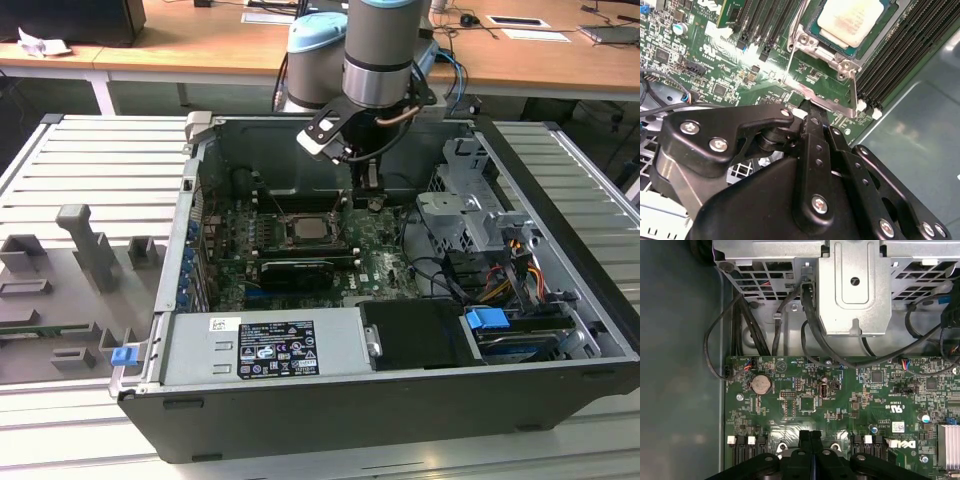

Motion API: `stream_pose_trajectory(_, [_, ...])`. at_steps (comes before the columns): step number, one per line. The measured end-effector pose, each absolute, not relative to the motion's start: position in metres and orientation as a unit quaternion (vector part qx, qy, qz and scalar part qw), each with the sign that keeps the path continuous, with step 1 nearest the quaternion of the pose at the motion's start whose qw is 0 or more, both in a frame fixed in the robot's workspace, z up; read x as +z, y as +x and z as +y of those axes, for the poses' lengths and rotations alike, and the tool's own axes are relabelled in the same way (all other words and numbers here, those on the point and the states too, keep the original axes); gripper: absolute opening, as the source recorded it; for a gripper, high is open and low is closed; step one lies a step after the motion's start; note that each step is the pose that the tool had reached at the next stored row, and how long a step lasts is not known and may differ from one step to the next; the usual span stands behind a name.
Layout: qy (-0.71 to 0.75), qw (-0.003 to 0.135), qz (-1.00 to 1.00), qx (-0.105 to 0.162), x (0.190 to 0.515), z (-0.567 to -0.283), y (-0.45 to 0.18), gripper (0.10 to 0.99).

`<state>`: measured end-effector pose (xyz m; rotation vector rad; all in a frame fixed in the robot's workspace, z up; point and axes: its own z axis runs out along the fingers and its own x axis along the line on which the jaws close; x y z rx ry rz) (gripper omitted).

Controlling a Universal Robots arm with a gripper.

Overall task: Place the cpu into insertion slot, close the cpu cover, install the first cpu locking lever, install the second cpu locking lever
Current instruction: 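Close the cpu cover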

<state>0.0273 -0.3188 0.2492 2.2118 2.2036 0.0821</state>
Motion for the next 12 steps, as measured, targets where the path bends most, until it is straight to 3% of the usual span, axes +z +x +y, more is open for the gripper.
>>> stream_pose_trajectory(12, [0.708,0.009,0.706,0.026,0.2491,-0.3188,0.0221,0.106])
